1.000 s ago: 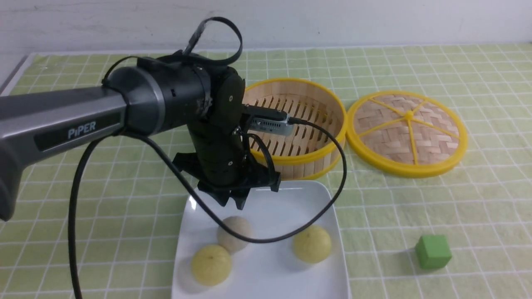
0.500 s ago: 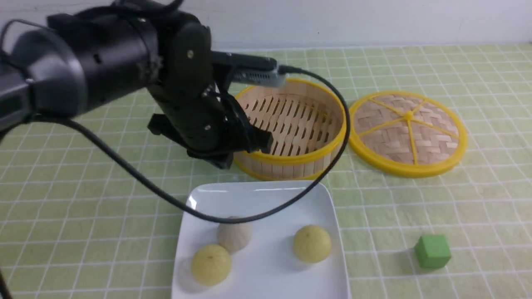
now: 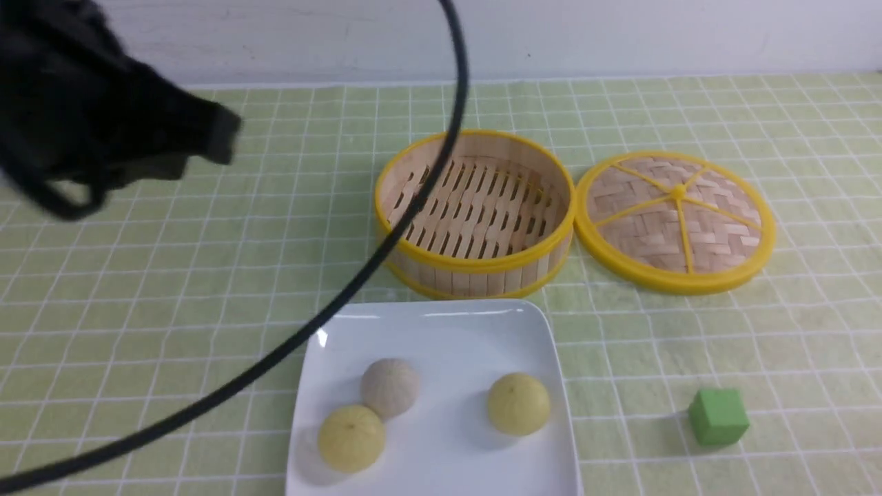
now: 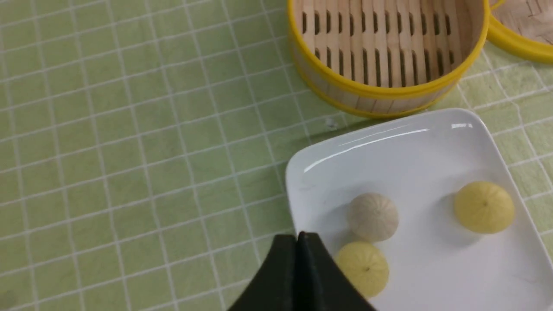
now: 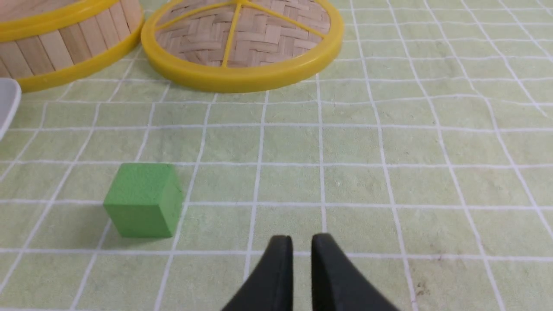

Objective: Put the steamed buns into the plate on the green tablecloth.

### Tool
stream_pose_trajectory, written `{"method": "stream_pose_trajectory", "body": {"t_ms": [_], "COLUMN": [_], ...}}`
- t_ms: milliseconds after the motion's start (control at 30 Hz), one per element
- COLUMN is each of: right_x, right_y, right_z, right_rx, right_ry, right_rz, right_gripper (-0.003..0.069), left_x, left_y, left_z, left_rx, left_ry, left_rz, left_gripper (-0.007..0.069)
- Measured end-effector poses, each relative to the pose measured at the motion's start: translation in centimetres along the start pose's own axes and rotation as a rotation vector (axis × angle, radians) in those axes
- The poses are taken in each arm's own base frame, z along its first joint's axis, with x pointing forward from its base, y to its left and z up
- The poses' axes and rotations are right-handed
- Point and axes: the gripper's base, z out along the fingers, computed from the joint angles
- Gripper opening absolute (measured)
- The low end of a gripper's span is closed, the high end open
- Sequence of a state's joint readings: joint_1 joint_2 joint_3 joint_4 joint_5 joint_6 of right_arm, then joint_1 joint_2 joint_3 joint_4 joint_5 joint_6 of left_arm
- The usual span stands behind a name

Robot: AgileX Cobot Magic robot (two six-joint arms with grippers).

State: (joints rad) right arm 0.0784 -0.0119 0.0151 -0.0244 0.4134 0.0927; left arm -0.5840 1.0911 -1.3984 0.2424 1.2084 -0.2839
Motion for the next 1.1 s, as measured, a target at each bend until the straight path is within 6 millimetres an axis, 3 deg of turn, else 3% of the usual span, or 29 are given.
{"method": "stream_pose_trajectory", "body": {"t_ms": [100, 233, 267, 300, 400, 433, 467, 567, 700, 800, 1100], "right_x": [0.0, 0.0, 0.0, 0.0, 0.0, 0.0, 0.0, 0.0, 0.0, 0.0, 0.0], "right_y": [0.1, 0.2, 0.2, 0.2, 0.2, 0.2, 0.2, 0.2, 0.2, 0.2, 0.1], "right_z": [0.0, 0.0, 0.0, 0.0, 0.0, 0.0, 0.0, 0.0, 0.0, 0.0, 0.0], "right_rx": [-0.010, -0.028, -0.029, -0.029, -0.029, -0.029, -0.029, -0.029, -0.029, -0.029, -0.028], "right_ry": [0.000, 0.000, 0.001, 0.001, 0.001, 0.001, 0.001, 0.000, -0.003, -0.003, -0.003], "right_rz": [-0.003, -0.009, -0.009, -0.009, -0.008, -0.008, -0.008, -0.008, -0.010, -0.010, -0.010], "right_gripper": [0.0099, 0.0104, 0.0106, 0.0108, 0.0111, 0.0112, 0.0114, 0.0118, 0.0121, 0.0125, 0.0134], "left_x": [1.8, 4.4, 6.7, 7.6, 11.5, 11.6, 13.6, 15.3, 15.9, 16.1, 17.6], "left_y": [1.4, 2.4, 3.0, 3.2, 4.0, 3.9, 4.1, 4.1, 3.9, 3.8, 4.4], "left_z": [-3.6, -5.7, -6.1, -6.5, -6.1, -5.9, -5.1, -4.0, -3.2, -2.5, -0.2], "left_rx": [-0.005, 0.003, 0.006, 0.009, 0.011, 0.009, 0.021, 0.061, 0.101, 0.089, -0.028], "left_ry": [-0.073, -0.123, -0.125, -0.135, -0.131, -0.123, -0.151, -0.274, -0.519, -0.579, -0.470], "left_rz": [-0.017, -0.062, -0.098, -0.118, -0.170, -0.167, -0.175, -0.164, -0.111, -0.067, 0.005], "left_gripper": [0.0002, 0.0002, 0.0002, 0.0002, 0.0004, 0.0004, 0.0007, 0.0012, 0.0014, 0.0017, 0.0022]}}
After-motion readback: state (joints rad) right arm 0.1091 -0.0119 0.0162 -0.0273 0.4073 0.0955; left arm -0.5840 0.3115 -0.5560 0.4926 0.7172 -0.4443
